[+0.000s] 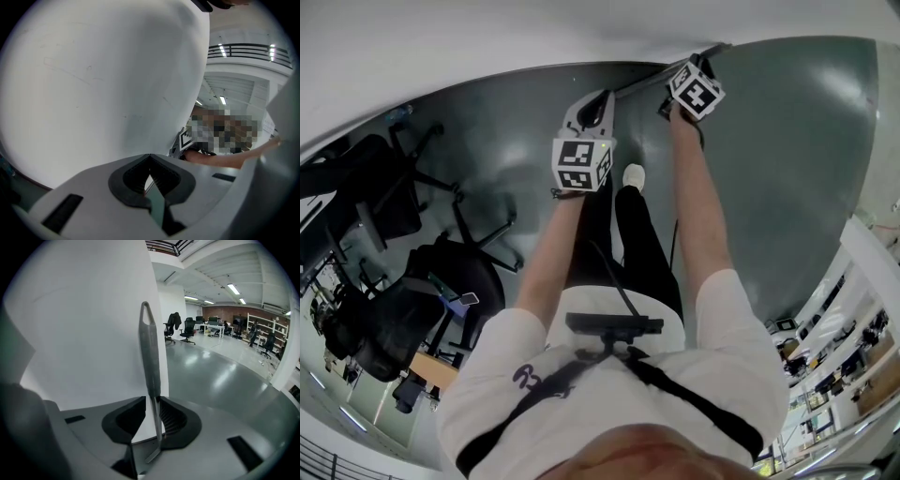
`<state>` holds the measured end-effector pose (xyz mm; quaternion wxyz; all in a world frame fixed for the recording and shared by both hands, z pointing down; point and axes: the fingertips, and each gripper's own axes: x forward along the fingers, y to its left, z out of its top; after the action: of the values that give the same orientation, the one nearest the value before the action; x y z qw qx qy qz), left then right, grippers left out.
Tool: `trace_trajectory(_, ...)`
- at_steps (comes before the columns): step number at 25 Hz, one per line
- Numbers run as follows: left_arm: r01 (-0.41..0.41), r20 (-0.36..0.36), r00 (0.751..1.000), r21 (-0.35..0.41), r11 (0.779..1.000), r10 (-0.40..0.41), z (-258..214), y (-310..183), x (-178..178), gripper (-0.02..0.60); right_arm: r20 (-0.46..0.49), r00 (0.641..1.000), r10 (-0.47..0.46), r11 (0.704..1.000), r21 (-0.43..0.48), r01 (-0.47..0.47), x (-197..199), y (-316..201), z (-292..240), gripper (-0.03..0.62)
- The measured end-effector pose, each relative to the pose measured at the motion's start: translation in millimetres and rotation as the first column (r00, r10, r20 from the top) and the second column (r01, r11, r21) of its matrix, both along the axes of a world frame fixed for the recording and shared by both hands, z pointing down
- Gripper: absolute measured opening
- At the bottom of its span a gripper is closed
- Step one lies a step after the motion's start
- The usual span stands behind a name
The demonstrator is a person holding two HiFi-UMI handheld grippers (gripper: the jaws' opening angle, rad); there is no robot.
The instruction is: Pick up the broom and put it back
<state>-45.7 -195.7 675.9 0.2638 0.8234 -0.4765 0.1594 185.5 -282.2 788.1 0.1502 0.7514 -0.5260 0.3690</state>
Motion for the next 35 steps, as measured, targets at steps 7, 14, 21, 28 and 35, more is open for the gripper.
trace_trajectory(7,-0.007,-0.004,1.0,0.004,1.0,0.007,0,2,0,0.012,0.03,0.994,-0.104,0.994,0.024,0.104,1,-1,4,0.081)
trace_trajectory(14,-0.018,-0.004,1.0,0.0,1.0,0.018,2,5,4,0.012,0.03,0.991,-0.134,0.991,0.021,0.133,6,0,5,0.081)
trace_trajectory(21,-0.023,-0.004,1.0,0.003,1.0,0.023,0,7,5,0.012,0.037,0.99,-0.139,0.99,0.032,0.138,12,2,2,0.081)
trace_trajectory(28,-0.031,-0.009,0.999,0.0,1.0,0.031,2,8,12,0.012,0.052,0.986,-0.157,0.987,0.042,0.155,16,5,2,0.081)
trace_trajectory(35,-0.039,-0.013,0.999,0.014,0.999,0.039,-8,13,21,0.012,0.059,0.983,-0.176,0.983,0.067,0.172,20,35,-13,0.081)
